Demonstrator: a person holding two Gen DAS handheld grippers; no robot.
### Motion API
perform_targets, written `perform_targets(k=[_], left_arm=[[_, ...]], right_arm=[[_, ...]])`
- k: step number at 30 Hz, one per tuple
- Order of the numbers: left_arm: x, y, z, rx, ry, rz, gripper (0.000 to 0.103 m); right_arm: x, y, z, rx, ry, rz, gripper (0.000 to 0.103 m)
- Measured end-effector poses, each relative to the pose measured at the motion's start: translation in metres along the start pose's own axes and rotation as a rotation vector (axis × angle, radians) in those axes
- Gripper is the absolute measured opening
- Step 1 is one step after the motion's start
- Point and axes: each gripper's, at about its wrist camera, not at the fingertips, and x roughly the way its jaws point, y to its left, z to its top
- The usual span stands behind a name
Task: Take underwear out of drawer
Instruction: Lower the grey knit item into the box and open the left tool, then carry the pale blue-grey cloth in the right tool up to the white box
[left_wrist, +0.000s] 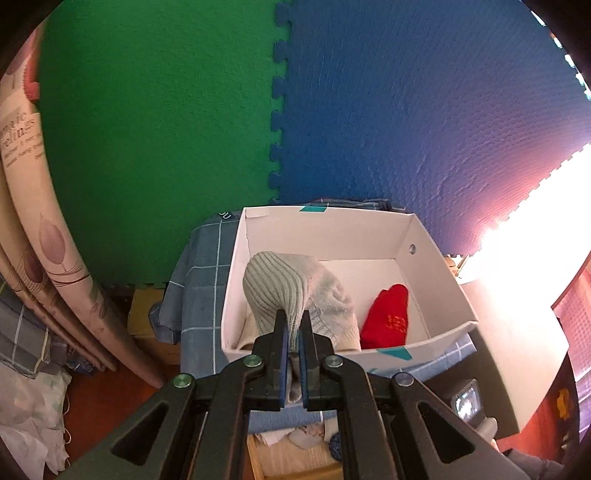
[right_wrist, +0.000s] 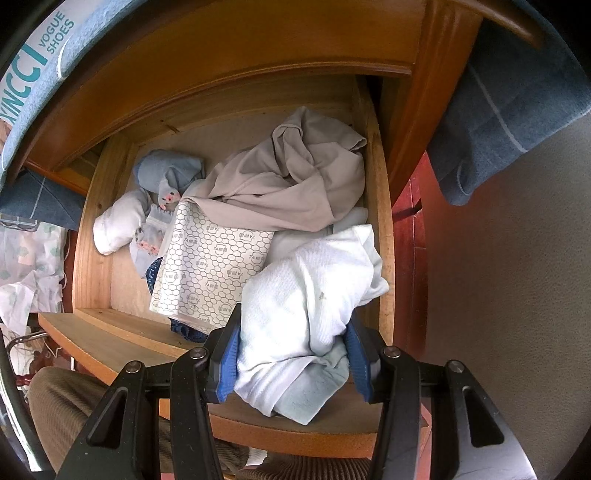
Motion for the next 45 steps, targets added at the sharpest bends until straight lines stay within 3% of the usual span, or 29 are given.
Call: perform_targets(k=[9, 16, 28, 35, 45], left_arm=[[0.057, -0.003, 0.006, 0.001, 0.067, 0.008, 0.004], [0.088, 0.012, -0.007, -0.078, 0.114, 0.039, 0.004], [0.085, 0.007, -0.011, -0.053, 0.116, 0.070, 0.009], [0.070, 0.001, -0.007, -0.016, 0.090, 0.116, 0.042], [0.033, 0.001, -0.014, 0.009, 0.061, 0.128, 0.042]], right_arm=[[0.000, -0.004, -0.001, 0.008, 0.004, 0.015, 0.047], [0.000, -0.005, 0.000, 0.014, 0.008, 0.025, 0.047], [0.002, -0.002, 0.001, 0.010, 0.015, 0.020, 0.047], [0.002, -0.003, 0.001, 0.009, 0.014, 0.015, 0.047], [0.002, -0.002, 0.001, 0.005, 0.011, 0.010, 0.047]])
